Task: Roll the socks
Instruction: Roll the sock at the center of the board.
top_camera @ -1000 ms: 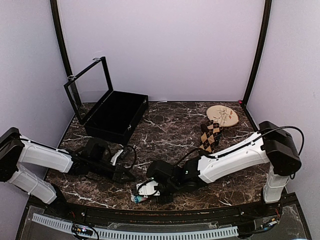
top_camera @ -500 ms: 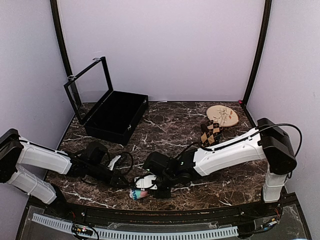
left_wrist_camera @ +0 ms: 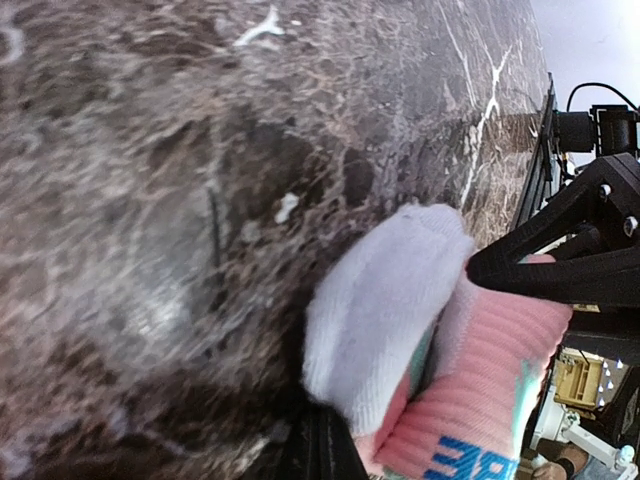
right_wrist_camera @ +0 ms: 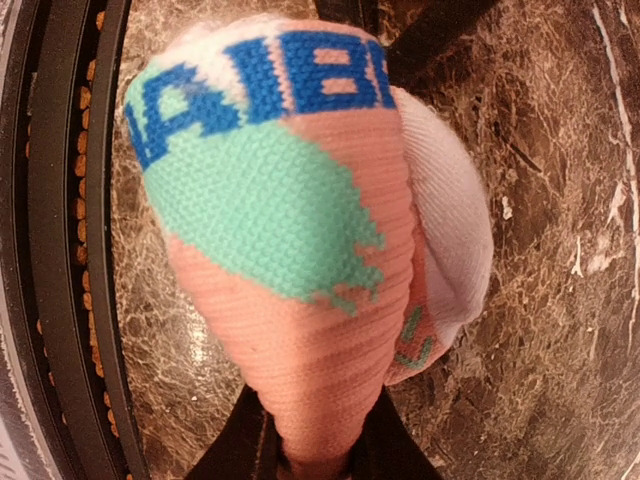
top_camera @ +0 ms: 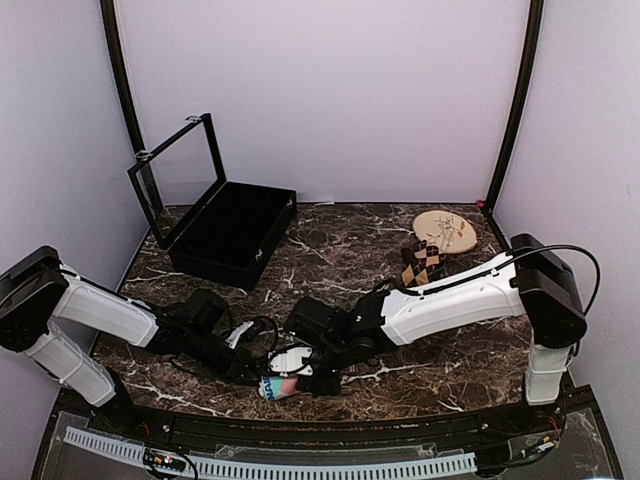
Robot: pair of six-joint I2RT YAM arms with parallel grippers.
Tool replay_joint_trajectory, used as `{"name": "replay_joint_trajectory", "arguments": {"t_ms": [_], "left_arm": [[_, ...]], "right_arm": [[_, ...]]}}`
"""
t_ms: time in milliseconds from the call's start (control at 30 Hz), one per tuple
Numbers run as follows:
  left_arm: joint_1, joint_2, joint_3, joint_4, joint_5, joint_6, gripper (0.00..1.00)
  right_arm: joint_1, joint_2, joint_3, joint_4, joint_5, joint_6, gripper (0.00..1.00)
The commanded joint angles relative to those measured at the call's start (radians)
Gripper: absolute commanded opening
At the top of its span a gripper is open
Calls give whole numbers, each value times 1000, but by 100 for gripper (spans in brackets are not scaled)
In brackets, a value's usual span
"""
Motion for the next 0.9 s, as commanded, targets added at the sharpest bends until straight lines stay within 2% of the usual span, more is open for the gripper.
{"name": "replay_joint_trajectory", "arguments": {"t_ms": [0,167,600,767,867], "left_arm": [[-26,50,23,48,36,-15,0],[-27,100,66,80,50,-16,0],[-22,283,305,-24,24,79,0],[19,258,295,-44,-50,71,0],[42,190,275,-76,-148,69,5]], "right_arm": [[-15,20,22,-18,-47,41,5],[-29,26,18,-23,-76,76,5],[-62,5,-49,4,-79,270,4],[-67,-16,-90,35,-95,362,5],[-77,-10,-93,55,-115,410,5]]}}
